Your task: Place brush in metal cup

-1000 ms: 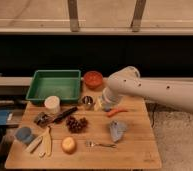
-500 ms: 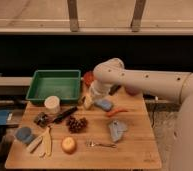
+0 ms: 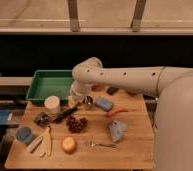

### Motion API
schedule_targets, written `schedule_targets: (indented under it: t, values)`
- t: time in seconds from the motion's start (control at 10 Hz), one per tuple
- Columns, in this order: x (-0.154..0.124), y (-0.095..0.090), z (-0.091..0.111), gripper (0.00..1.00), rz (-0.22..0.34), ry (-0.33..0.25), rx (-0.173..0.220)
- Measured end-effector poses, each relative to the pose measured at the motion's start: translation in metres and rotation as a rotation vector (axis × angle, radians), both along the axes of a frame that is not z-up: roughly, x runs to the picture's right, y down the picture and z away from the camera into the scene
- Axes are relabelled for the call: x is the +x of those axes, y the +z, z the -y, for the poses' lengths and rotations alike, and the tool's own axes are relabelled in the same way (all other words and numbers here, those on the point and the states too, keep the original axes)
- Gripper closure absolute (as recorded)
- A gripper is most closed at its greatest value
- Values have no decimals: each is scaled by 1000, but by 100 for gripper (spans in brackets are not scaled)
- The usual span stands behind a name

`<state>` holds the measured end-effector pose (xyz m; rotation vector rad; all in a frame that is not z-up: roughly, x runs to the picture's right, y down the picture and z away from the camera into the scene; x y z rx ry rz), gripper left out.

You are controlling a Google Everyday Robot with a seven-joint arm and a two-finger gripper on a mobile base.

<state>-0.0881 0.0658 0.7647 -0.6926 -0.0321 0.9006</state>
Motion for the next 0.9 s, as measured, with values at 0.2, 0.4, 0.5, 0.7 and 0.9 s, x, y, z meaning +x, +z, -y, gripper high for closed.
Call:
schedule_targets:
  t: [0.2,0.4,0.5,0.7,0.9]
  values:
    - [-2,-1,0,48,3,-2,-1]
    - [-5,0,-4,48,31,-26,-4]
    - [-18,0,-8,48,72,-54,-5]
    - [-53,-3,-18,48,161,-116,-10]
    - [-77,-6,-28,48,244,-165,-21]
